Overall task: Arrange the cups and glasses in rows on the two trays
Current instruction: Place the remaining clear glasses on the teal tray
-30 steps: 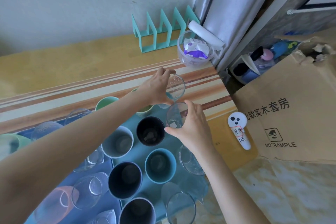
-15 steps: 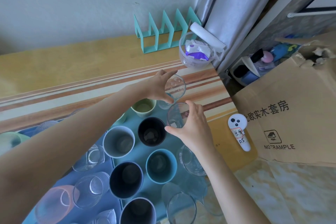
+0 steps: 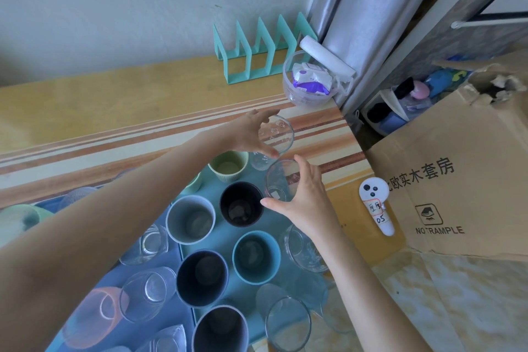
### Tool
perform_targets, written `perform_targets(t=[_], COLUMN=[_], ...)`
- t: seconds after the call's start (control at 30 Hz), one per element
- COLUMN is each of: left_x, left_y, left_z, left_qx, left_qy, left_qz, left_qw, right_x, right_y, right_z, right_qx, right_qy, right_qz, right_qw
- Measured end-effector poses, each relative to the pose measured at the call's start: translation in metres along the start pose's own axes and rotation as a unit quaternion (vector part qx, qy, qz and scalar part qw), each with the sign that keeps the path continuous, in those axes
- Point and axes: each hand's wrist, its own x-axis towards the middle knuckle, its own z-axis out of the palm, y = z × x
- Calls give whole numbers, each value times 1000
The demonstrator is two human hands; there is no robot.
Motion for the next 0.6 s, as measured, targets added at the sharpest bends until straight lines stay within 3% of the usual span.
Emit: perform_targets(t=[0.6], left_x=[3], left_y=[-4], left_z=[-4], left_qx=[-8], left_qy=[-8], left_qz=[15], left_qw=[1000], right_x=[1], right_y=[0], right_z=[-3], right_qx=[6], right_qy=[-4], right_qz=[-5], right_qw=[1000])
